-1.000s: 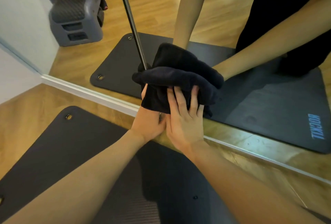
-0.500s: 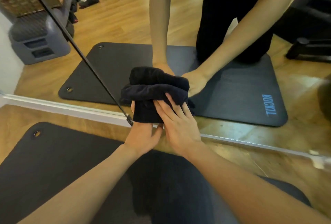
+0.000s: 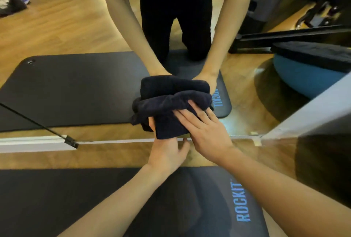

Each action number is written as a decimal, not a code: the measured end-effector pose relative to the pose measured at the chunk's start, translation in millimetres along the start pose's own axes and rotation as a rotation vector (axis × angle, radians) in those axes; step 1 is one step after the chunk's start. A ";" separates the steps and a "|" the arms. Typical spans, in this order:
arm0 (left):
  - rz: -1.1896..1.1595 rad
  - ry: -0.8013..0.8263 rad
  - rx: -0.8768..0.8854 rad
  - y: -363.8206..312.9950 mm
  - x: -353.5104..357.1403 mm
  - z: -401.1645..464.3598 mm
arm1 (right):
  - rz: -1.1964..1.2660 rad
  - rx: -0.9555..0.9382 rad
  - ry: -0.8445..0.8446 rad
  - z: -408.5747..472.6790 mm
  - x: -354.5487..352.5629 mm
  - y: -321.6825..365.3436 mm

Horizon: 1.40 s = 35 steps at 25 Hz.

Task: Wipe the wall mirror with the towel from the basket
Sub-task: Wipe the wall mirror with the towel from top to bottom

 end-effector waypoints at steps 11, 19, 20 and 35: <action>0.028 0.083 0.191 -137.2 142.9 16.0 | -0.106 0.079 0.059 -120.9 -21.1 -164.4; 0.026 0.126 0.285 -186.7 208.1 21.1 | -0.166 0.147 0.156 -171.9 -15.1 -230.6; 0.054 0.133 0.287 -183.4 213.9 21.3 | -0.161 0.169 0.152 -175.1 -11.3 -231.1; 0.347 0.259 0.351 -85.1 279.2 14.3 | -0.153 0.333 0.355 -223.4 97.5 -175.2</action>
Point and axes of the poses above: each hand's wrist, its own z-axis towards the middle knuckle, its own x-axis out of the palm, y = z × x, the point moved 9 cm from there along z, towards the middle knuckle, and after that the axes turned 7 degrees about -z, right-handed, at the moved point
